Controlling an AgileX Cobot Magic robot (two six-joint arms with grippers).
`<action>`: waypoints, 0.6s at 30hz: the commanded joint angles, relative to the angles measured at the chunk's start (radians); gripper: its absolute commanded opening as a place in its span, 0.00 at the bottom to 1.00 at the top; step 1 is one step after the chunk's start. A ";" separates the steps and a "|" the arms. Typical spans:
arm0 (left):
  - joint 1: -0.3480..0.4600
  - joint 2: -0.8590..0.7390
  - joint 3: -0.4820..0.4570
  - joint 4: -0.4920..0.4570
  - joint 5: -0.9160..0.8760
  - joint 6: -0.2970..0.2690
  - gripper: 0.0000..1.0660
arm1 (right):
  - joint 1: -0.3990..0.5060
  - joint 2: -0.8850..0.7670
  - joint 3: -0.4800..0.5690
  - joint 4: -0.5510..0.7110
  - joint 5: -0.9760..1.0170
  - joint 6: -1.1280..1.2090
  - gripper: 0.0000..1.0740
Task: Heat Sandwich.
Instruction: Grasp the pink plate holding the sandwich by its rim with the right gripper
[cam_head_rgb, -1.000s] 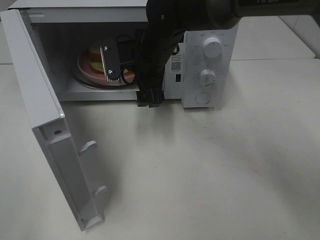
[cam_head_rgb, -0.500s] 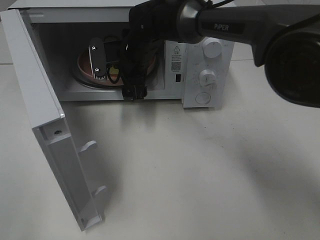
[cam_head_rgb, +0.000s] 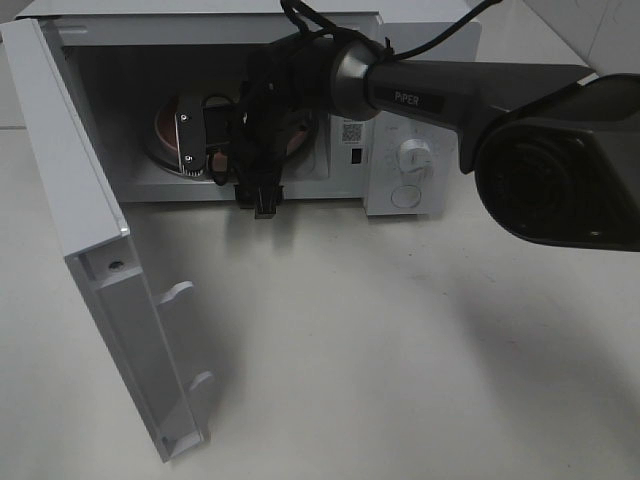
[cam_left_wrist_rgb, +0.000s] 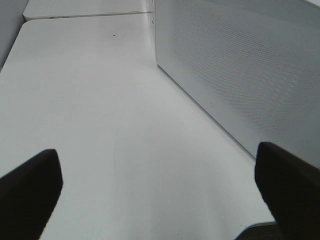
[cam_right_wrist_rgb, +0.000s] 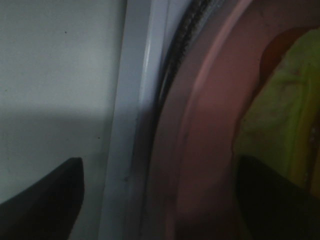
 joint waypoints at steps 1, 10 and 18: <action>0.002 -0.023 0.003 0.000 -0.007 -0.005 0.97 | 0.003 0.004 -0.002 0.009 0.025 0.025 0.64; 0.002 -0.023 0.003 0.000 -0.007 -0.005 0.97 | 0.003 0.001 -0.002 0.004 0.092 0.132 0.00; 0.002 -0.023 0.003 0.000 -0.007 -0.005 0.97 | 0.003 -0.009 -0.002 0.011 0.102 0.142 0.00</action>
